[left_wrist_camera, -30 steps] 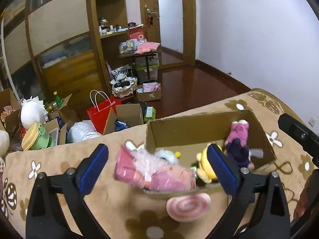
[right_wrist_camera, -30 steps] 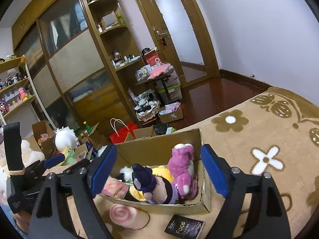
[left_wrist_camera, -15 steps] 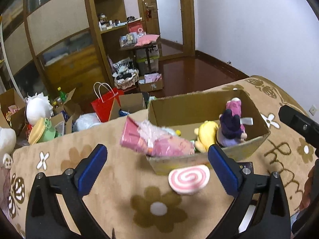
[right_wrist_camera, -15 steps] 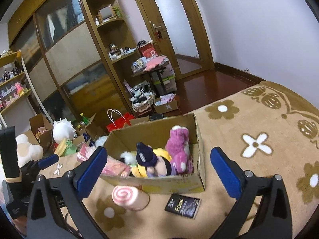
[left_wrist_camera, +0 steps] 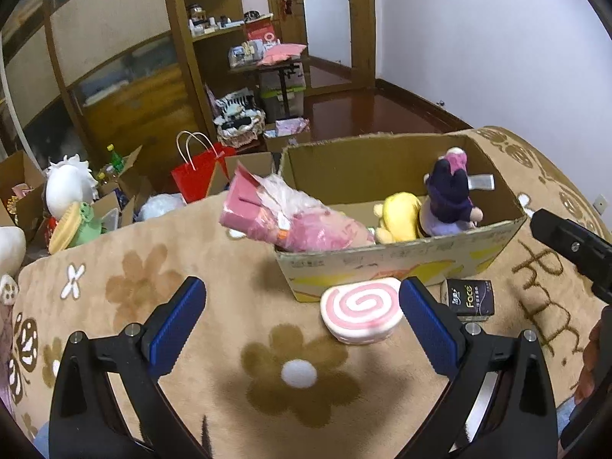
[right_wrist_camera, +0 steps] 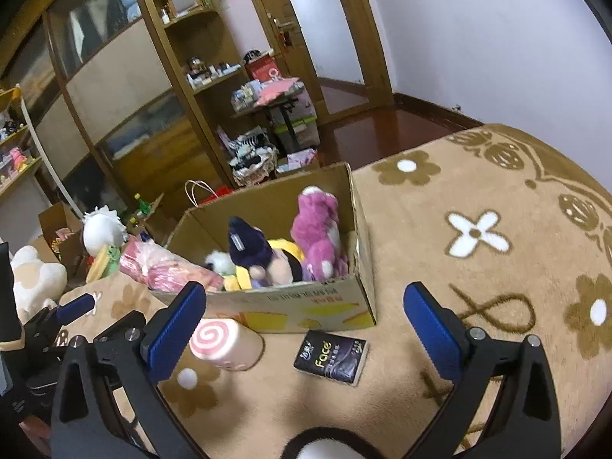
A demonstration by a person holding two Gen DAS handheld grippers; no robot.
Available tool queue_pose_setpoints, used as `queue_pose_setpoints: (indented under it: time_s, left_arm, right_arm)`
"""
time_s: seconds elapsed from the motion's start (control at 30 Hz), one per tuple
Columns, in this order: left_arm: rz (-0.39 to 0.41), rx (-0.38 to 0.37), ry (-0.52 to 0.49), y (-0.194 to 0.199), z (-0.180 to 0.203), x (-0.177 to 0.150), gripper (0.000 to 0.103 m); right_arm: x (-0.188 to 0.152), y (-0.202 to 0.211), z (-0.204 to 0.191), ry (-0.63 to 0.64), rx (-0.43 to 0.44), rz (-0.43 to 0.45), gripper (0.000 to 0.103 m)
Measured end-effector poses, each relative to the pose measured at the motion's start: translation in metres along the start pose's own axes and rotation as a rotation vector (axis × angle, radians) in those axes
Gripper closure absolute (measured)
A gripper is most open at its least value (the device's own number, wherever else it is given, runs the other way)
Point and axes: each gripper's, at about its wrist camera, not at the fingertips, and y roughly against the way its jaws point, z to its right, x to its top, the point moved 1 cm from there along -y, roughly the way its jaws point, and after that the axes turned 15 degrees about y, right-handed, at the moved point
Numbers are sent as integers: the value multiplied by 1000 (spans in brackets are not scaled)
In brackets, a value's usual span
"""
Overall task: Organize soft objects
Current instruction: 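Lower the left tool to the swirl cushion while the right tool approaches the black Face tissue pack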
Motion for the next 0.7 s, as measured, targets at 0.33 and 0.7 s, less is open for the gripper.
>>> queue_pose_setpoints:
  time_s: [0.33,0.7]
  left_arm:
    - [-65,-26,11,-21,6,-9,3]
    - [-114,-24,27,-44,9,-14,3]
  right_arm:
    - [-20,-31,5,-43,30,-85,0]
    - [-32,-56,12,-72,27,-156,0]
